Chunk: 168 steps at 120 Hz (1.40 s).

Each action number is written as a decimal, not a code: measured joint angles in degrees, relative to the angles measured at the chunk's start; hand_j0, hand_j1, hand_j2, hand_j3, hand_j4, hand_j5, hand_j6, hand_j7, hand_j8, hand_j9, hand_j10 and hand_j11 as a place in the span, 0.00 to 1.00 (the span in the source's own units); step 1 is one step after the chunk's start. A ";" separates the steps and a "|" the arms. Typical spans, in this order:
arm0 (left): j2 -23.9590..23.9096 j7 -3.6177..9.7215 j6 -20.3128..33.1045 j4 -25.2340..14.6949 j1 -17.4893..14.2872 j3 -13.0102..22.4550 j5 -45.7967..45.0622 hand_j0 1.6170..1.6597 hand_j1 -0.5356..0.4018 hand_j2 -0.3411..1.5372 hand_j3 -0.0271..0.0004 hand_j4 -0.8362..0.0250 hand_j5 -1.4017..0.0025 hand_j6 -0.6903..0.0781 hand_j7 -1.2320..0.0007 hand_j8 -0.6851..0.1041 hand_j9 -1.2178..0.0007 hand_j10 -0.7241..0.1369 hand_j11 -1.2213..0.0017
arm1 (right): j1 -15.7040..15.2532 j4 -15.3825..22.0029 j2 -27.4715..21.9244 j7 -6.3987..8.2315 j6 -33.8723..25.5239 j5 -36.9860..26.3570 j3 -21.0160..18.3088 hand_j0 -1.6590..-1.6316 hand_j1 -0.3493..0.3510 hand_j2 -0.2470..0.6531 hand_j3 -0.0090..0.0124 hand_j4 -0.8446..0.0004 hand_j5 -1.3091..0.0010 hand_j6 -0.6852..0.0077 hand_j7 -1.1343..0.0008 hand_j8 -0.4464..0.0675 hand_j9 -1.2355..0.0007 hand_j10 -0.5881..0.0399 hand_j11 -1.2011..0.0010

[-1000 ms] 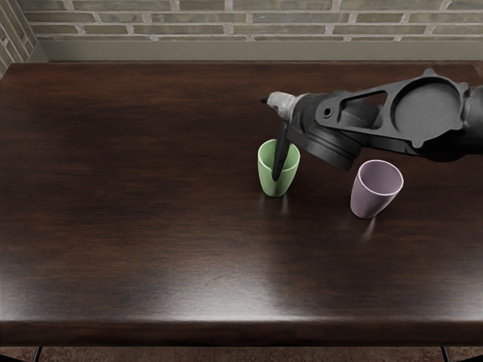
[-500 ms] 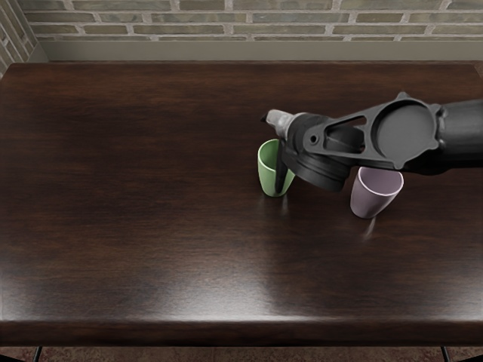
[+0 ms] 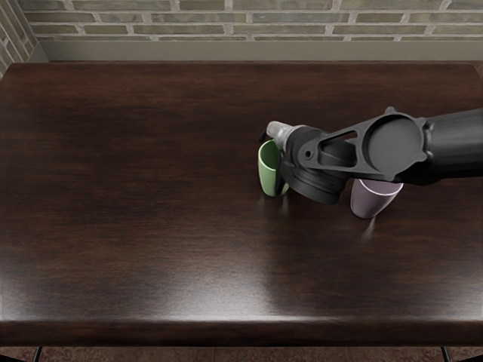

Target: Pick up cup and place in cup with right hand

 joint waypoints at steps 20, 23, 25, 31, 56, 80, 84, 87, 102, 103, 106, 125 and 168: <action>0.00 0.00 0.00 0.00 0.00 0.00 0.00 0.96 0.94 0.18 0.99 0.97 0.99 0.89 1.00 0.86 1.00 0.84 0.99 | -0.07 -0.03 -0.43 -0.01 0.11 0.23 0.40 0.22 0.55 0.12 0.38 0.50 0.56 0.50 0.50 0.36 0.54 0.39 0.53; 0.00 0.00 0.00 0.00 0.00 0.00 0.00 0.96 0.94 0.18 0.99 0.97 0.99 0.89 1.00 0.86 1.00 0.84 0.99 | -0.13 -0.05 -0.50 -0.01 0.11 0.27 0.50 0.23 0.57 0.13 0.38 0.48 0.55 0.52 0.49 0.39 0.52 0.42 0.51; 0.00 0.00 0.00 0.00 0.00 0.00 0.00 0.96 0.94 0.18 0.99 0.97 0.99 0.89 1.00 0.86 1.00 0.84 0.99 | -0.18 -0.08 -0.61 -0.01 0.12 0.31 0.70 0.25 0.57 0.12 0.39 0.48 0.54 0.53 0.48 0.41 0.51 0.43 0.50; 0.00 0.00 0.00 0.00 0.00 0.00 0.00 0.96 0.94 0.18 0.99 0.97 0.99 0.89 1.00 0.86 1.00 0.84 0.99 | -0.45 -0.13 -1.55 0.00 0.21 0.38 1.75 0.30 0.56 0.10 0.38 0.46 0.52 0.55 0.46 0.45 0.49 0.46 0.48; 0.00 0.00 0.00 0.00 0.00 -0.01 0.01 0.96 0.94 0.18 0.98 0.97 0.99 0.89 1.00 0.86 1.00 0.84 0.99 | -0.46 1.01 -13.89 0.02 9.53 0.53 9.00 0.37 0.62 0.16 0.45 0.41 0.46 0.65 0.40 0.60 0.43 0.56 0.41; 0.00 0.00 0.00 0.00 0.00 -0.01 0.01 0.96 0.94 0.18 0.99 0.97 0.99 0.89 1.00 0.86 1.00 0.84 0.99 | 2.14 7.29 -34.17 -0.01 30.12 1.35 17.45 0.36 0.66 0.19 0.43 0.43 0.43 0.68 0.38 0.65 0.41 0.60 0.38; 0.00 0.00 0.00 0.00 0.00 -0.01 0.01 0.96 0.94 0.18 0.99 0.97 0.99 0.89 1.00 0.86 1.00 0.84 0.99 | 3.05 8.09 -37.16 -0.01 33.03 1.99 18.26 0.36 0.66 0.18 0.44 0.44 0.43 0.68 0.38 0.65 0.41 0.61 0.38; 0.00 0.00 0.00 0.00 0.00 -0.01 0.01 0.96 0.94 0.18 0.99 0.97 0.99 0.89 1.00 0.86 1.00 0.84 0.99 | 3.80 8.61 -39.34 -0.02 35.13 2.52 18.76 0.36 0.66 0.17 0.44 0.44 0.43 0.69 0.38 0.66 0.40 0.61 0.38; 0.00 -0.01 0.00 0.00 0.00 -0.01 0.01 0.96 0.94 0.18 0.99 0.97 0.99 0.89 1.00 0.86 1.00 0.84 0.99 | 6.49 11.01 -48.51 -0.02 43.13 3.88 20.05 0.35 0.66 0.16 0.44 0.45 0.42 0.69 0.38 0.67 0.40 0.62 0.38; 0.00 0.00 0.00 0.00 0.00 -0.01 0.01 0.96 0.94 0.18 0.99 0.97 0.99 0.89 1.00 0.86 1.00 0.84 0.99 | 6.60 11.26 -48.97 -0.02 43.43 3.92 20.07 0.36 0.66 0.16 0.44 0.45 0.42 0.69 0.38 0.67 0.40 0.62 0.38; 0.00 0.00 0.00 0.00 0.00 -0.01 0.01 0.96 0.94 0.18 0.99 0.97 0.99 0.89 1.00 0.86 1.00 0.84 0.99 | 6.87 11.92 -50.25 -0.02 44.21 4.03 20.11 0.35 0.66 0.16 0.45 0.44 0.42 0.69 0.37 0.66 0.40 0.61 0.37; 0.00 0.00 0.00 0.00 0.00 -0.01 0.01 0.96 0.94 0.18 0.99 0.97 0.99 0.89 1.00 0.86 1.00 0.84 0.99 | 7.06 14.62 -55.96 -0.02 45.73 3.45 18.65 0.35 0.67 0.17 0.49 0.46 0.40 0.71 0.37 0.69 0.38 0.63 0.36; 0.00 0.00 0.00 0.00 0.00 -0.01 0.01 0.96 0.94 0.18 0.99 0.97 0.99 0.89 1.00 0.86 1.00 0.84 0.99 | 1.13 12.63 -50.32 -0.01 38.29 -2.64 17.78 0.34 0.63 0.09 0.48 0.45 0.39 0.70 0.36 0.70 0.37 0.64 0.33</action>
